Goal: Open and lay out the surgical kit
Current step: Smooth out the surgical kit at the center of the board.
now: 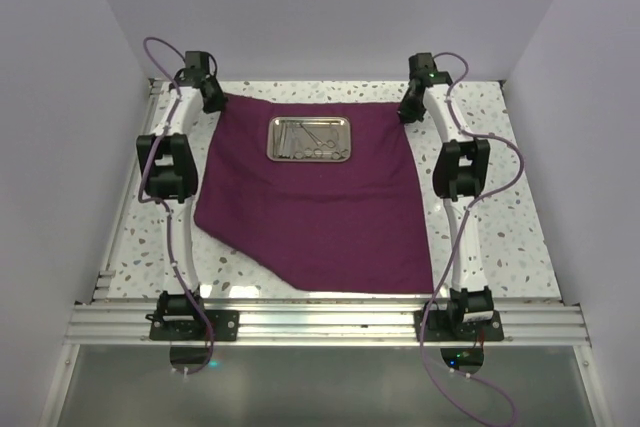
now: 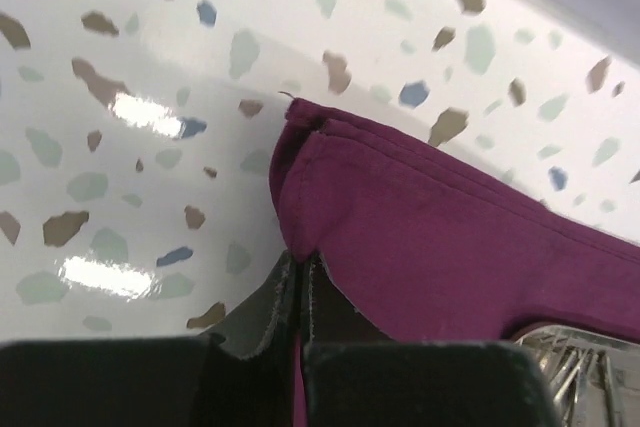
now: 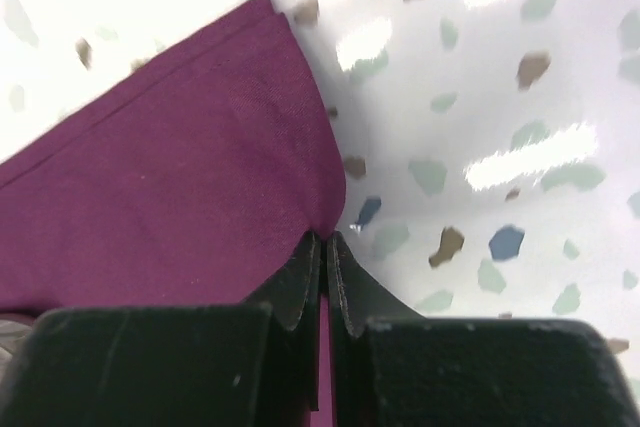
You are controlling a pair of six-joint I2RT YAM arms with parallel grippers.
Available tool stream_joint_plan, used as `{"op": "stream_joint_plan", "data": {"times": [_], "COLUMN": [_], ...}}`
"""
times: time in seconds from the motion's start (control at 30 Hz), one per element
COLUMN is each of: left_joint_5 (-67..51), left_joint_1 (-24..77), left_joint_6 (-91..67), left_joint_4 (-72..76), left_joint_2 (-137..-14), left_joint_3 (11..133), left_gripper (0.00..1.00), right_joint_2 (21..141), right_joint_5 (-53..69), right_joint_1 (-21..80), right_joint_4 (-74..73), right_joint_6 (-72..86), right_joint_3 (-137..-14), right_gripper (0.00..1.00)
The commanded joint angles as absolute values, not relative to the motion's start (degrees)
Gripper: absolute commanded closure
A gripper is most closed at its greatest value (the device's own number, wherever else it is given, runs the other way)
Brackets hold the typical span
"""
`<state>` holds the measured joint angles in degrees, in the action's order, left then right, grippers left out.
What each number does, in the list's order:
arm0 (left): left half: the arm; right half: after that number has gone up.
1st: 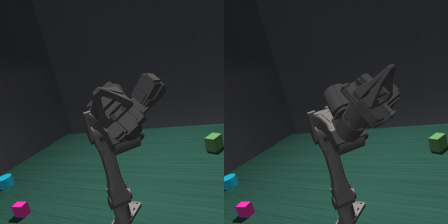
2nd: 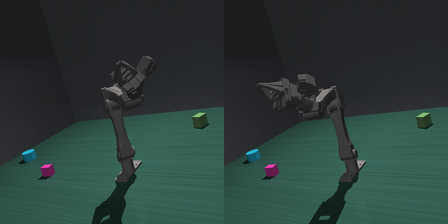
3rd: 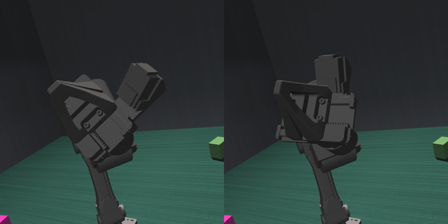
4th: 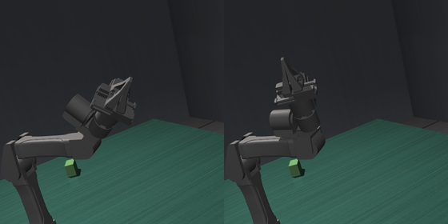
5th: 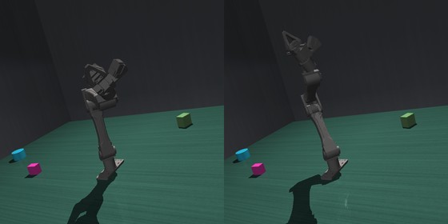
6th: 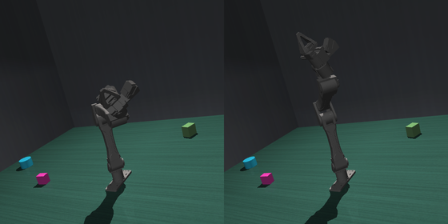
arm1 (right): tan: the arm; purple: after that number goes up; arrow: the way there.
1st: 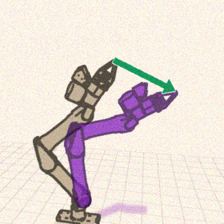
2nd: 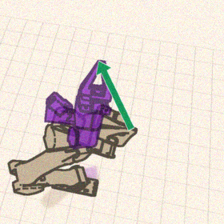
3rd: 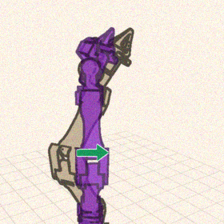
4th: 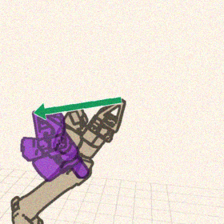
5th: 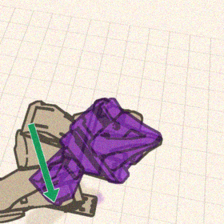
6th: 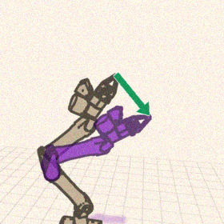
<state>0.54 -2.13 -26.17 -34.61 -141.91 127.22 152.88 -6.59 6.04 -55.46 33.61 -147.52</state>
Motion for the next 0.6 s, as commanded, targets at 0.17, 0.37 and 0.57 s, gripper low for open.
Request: {"op": "stream_joint_plan", "data": {"times": [0.17, 0.37, 0.57], "left_joint_5": [-1.6, 2.7, 7.3], "left_joint_1": [-2.2, -2.1, -2.1], "left_joint_6": [-32.3, -30.1, -27.2], "left_joint_4": [-26.8, -27.2, -29.5], "left_joint_2": [-138.4, -123.2, -104.9], "left_joint_3": [130.6, 113.8, 90.2], "left_gripper": [0.0, 0.0, 0.01], "right_joint_2": [148.9, 138.4, 120.8], "right_joint_5": [-11.2, -10.6, -10.1], "right_joint_1": [4.4, 5.1, 9.2], "right_joint_4": [-38.8, -38.9, -33.8], "right_joint_6": [34.1, 33.3, 32.4], "right_joint_3": [-149.5, -140.0, -117.2], "right_gripper": [0.32, 0.01, 0.02]}}
